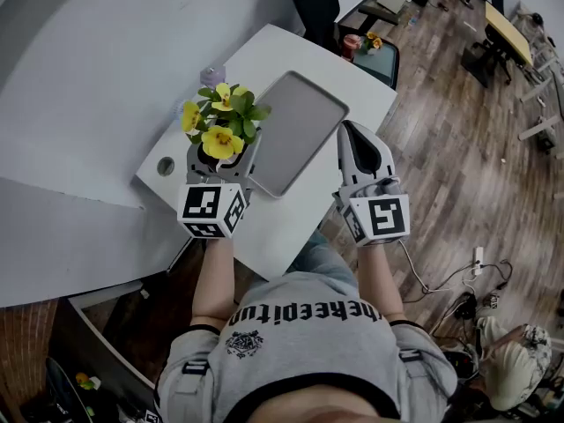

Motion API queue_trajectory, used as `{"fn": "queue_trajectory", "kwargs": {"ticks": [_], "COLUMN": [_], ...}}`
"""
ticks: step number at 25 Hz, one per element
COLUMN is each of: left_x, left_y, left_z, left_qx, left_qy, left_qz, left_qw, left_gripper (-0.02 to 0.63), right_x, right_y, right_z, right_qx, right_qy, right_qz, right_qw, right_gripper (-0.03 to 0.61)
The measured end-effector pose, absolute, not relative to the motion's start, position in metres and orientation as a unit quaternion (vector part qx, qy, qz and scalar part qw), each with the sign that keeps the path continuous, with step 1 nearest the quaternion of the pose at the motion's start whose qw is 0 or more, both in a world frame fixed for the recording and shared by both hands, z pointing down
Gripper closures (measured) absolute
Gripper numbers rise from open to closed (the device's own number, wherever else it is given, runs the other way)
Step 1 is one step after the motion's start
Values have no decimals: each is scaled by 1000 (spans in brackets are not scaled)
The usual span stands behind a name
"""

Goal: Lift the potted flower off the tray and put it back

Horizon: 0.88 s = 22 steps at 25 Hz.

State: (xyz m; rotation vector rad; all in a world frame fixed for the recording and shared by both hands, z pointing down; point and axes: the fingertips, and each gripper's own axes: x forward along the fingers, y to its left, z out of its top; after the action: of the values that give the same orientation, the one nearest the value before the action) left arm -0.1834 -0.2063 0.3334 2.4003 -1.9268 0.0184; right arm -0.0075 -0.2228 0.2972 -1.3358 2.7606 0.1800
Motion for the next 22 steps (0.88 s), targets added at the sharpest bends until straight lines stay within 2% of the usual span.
{"fn": "queue_trajectory", "kwargs": {"ticks": [22], "left_x": [-166], "left_y": [-226], "left_z": [330], "left_qx": [805], "left_qy": [-593], "left_qz": [11], "left_qw": [13], "left_gripper": [285], "right_x": [-8], "right_y": [-218], "right_z": [304], "right_qx": [-440], "right_qy": [896], "right_qz": [53], "right_qw": [33], "right_gripper": [575]}}
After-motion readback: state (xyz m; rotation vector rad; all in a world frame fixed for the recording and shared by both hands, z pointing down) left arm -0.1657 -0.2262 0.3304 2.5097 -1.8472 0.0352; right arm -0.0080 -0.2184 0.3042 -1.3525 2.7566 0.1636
